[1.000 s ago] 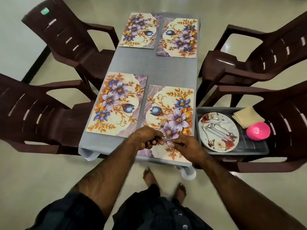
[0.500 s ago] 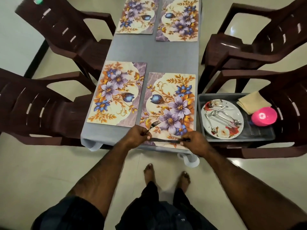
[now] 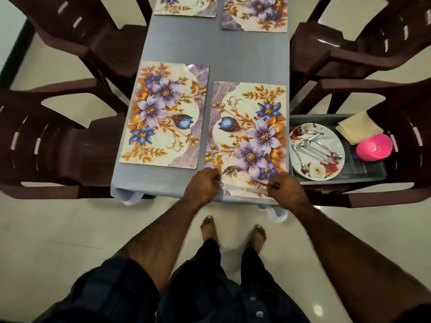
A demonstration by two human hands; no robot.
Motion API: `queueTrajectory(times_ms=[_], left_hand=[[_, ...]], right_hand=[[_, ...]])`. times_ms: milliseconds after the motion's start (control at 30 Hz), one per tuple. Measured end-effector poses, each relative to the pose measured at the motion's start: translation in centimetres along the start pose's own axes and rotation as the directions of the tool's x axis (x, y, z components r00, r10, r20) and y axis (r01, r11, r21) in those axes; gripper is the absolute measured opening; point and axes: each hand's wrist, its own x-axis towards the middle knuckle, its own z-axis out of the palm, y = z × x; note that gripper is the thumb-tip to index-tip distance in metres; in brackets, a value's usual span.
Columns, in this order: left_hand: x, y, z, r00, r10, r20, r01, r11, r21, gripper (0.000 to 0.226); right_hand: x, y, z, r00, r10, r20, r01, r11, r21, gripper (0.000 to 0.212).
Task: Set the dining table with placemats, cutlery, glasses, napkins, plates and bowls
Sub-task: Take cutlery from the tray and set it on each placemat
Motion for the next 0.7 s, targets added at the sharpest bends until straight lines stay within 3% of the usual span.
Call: queueTrajectory(times_ms=[167, 267, 367, 467, 600, 700], left_hand=[[0.4, -0.3, -0.5, 0.997, -0.074, 0.022, 0.076, 0.986, -0.147, 0.017], [1.3, -0.2, -1.8, 0.990, -0.137, -0.025, 0.123, 0.949, -0.291, 0.030], [2.4, 2.4, -4.4, 0.974, -0.199, 0.107, 0.226, 0.833, -0.505, 0.029], [4.1, 5.9, -6.8, 0.958, -0.127, 0.259, 0.262, 0.760, -0.595, 0.033], [7.3, 8.8, -8.8, 0.979, -0.090, 0.183, 0.194, 0.686, -0.701, 0.026], [9.1, 10.8, -9.7, 0.977, -0.073, 0.199, 0.198, 0.645, -0.738, 0.027]], right_hand=[[-0.4, -0.4, -1.0, 0.999, 0.040, 0.023, -0.041, 0.999, 0.023, 0.020], [-0.1, -1.3, -1.6, 0.998, -0.011, -0.064, 0.021, 0.989, 0.146, 0.014], [0.5, -3.7, -3.2, 0.997, -0.064, -0.040, 0.072, 0.960, 0.271, 0.026], [1.8, -6.2, -5.6, 0.988, -0.153, -0.017, 0.149, 0.921, 0.361, 0.023], [5.2, -6.9, -8.0, 0.972, -0.232, -0.040, 0.229, 0.894, 0.385, 0.016], [7.8, -6.6, -9.8, 0.961, -0.265, -0.083, 0.277, 0.896, 0.346, 0.011]])
